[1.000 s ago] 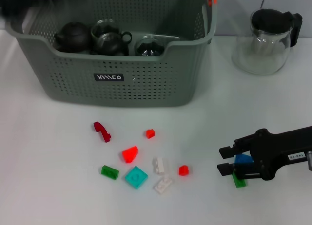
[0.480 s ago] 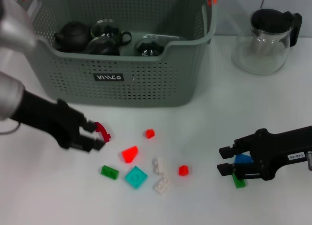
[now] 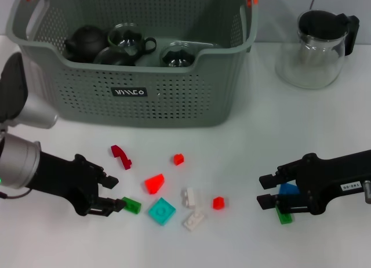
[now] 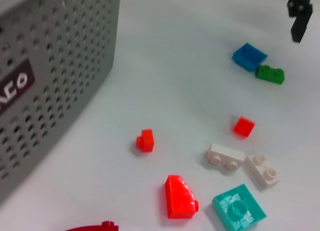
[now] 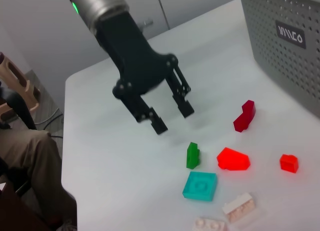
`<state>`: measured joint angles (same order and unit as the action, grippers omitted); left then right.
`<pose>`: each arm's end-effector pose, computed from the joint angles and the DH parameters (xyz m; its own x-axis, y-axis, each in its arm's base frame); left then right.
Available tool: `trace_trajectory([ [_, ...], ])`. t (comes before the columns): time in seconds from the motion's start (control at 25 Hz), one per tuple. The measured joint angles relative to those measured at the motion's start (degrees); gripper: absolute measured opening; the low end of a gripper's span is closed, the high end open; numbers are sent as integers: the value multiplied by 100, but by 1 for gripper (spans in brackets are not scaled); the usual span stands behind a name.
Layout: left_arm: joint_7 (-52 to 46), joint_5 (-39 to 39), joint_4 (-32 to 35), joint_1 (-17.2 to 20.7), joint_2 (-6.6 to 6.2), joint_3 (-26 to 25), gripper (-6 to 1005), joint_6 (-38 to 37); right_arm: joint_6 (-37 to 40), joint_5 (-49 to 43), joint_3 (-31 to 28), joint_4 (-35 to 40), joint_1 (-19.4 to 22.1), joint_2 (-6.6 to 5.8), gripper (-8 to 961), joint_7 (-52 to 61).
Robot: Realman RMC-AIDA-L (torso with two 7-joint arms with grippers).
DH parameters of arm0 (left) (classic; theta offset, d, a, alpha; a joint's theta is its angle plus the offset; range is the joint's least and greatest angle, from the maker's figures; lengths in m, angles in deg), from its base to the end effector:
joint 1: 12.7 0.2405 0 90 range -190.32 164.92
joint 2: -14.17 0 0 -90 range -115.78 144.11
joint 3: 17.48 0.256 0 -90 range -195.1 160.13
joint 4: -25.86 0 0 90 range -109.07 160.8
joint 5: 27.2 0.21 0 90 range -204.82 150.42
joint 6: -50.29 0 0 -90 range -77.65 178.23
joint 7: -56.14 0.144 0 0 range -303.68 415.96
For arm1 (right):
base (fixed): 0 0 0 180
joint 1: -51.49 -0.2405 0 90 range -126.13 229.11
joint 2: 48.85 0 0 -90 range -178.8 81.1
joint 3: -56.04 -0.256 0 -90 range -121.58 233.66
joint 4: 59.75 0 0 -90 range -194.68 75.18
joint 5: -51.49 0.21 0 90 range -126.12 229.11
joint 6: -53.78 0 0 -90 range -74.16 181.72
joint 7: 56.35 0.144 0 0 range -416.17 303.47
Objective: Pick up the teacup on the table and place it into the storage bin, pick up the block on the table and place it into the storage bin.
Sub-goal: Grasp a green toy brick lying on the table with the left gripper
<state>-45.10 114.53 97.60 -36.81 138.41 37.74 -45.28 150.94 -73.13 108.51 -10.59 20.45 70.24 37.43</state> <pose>-0.2556 0.3056 0.0127 0.9065 0.4158 -0.0739 0.3956 -0.8973 -0.1956 0.2416 0.3143 -0.0073 0.8907 -0.4118 -0.1925 -0.4101 -0.9106 0.0505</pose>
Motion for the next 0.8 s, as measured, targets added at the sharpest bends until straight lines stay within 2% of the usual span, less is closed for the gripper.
trace_trajectory([
  [0.48, 311, -134, -877, -128, 5, 58, 488, 605, -5, 0, 0, -6, 11, 0, 462, 1],
  [0.8, 316, -123, -1040, -153, 5, 253, 485, 940, -5, 0, 0, -48, 14, -4, 462, 0],
])
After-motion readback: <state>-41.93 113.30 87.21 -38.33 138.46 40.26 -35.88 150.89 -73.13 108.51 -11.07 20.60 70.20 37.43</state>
